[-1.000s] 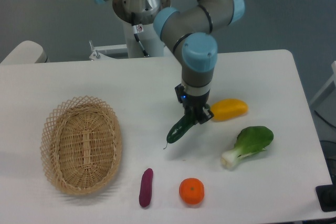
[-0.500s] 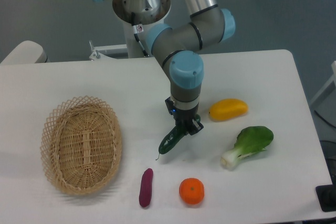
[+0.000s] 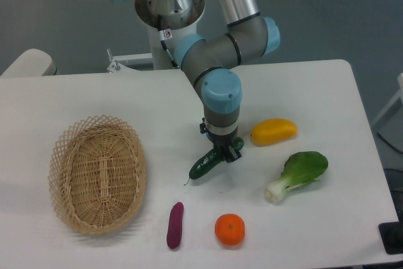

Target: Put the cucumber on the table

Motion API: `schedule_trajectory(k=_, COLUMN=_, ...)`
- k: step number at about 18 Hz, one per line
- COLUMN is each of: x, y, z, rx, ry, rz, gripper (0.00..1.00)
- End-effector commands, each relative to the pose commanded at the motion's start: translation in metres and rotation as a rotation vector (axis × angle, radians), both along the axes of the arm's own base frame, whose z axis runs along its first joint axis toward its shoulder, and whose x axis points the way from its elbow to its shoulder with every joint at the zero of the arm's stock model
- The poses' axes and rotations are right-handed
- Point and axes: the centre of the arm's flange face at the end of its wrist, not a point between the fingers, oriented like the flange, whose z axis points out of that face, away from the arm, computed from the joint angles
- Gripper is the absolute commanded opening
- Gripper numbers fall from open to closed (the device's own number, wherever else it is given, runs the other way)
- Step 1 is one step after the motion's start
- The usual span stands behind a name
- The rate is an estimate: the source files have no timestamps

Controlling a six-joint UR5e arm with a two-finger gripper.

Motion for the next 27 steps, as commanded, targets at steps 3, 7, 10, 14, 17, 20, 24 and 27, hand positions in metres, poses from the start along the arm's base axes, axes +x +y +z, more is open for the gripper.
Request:
schedule_trajectory(k=3, x=0.002, y=0.008, z=-0.004, rx=-0.002, ry=-0.002, rz=-0.012, gripper=0.21)
schedule_trajectory(k=7, x=0.002, y=0.011, z=-0.008, rx=0.000, ry=-0.010, rz=-0.015, gripper=0.21)
schedule_trajectory(k=10, x=0.004, y=0.015, z=-0.011, rx=0.001, ry=-0.009, rz=-0.022, gripper=0.21)
schedule_trajectory(k=14, x=0.002, y=0.016, z=-0.008, rx=0.007, ry=-0.002, rz=-0.023, gripper=0.39)
schedule_trajectory(k=17, x=-0.001, y=0.020, z=0.001, rx=0.019, ry=0.014, rz=-0.023, gripper=1.00)
schedule_trajectory(k=20, x=-0.005, y=0.026, z=0.024, rx=0.052, ry=0.046, rz=-0.028, gripper=1.00)
schedule_trajectory(k=24, x=-0.008, y=0.034, z=0.061, rx=0.144, ry=0.062, rz=-0.023, gripper=1.00)
schedule_trajectory(k=27, x=-0.021, y=0.044, z=0.096, rx=0.201, ry=0.106, rz=0.020, gripper=1.00)
